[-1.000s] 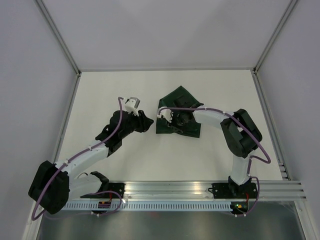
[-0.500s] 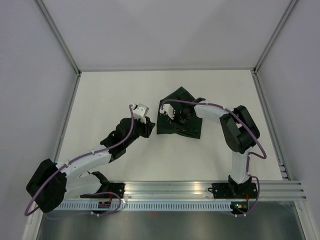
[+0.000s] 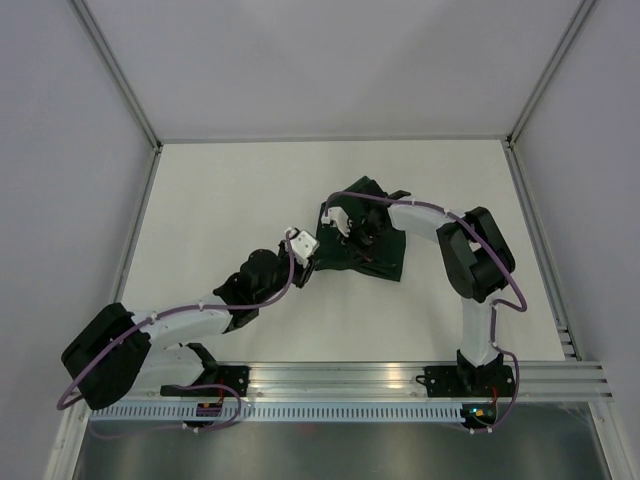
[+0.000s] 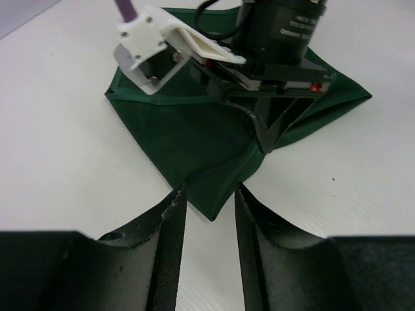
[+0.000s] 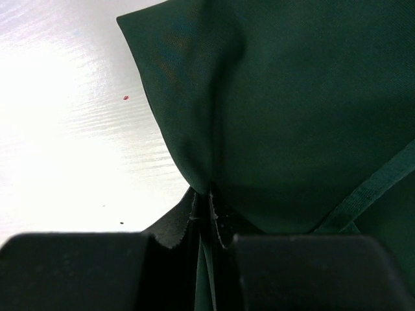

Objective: Fold the napkin, place the utensils inside, and roll it up
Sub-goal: Roll the napkin with the utensil

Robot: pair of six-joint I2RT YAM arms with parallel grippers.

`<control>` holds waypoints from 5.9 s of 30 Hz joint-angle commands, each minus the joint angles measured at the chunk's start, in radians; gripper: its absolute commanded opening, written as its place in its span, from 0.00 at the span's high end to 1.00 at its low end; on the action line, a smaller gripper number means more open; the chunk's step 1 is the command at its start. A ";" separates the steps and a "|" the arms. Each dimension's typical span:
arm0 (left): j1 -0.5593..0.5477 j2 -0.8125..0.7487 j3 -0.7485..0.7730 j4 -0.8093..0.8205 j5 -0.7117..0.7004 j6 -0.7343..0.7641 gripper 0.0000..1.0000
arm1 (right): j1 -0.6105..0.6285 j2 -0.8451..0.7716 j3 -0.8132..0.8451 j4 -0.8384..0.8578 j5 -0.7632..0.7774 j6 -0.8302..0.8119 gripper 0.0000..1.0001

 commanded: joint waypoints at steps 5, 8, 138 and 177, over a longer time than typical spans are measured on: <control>-0.036 0.065 0.054 0.073 0.150 0.172 0.51 | -0.016 0.114 0.016 -0.117 -0.010 -0.028 0.88; -0.063 0.130 0.092 0.045 0.127 0.224 0.51 | -0.022 0.124 0.026 -0.129 -0.016 -0.034 0.88; 0.041 0.823 0.772 -0.738 0.855 0.275 0.98 | -0.389 -0.500 -0.385 0.055 -0.197 -0.199 0.46; 0.093 0.900 0.823 -0.804 0.949 0.280 0.98 | -0.248 -0.757 -0.724 0.283 -0.187 -0.367 0.28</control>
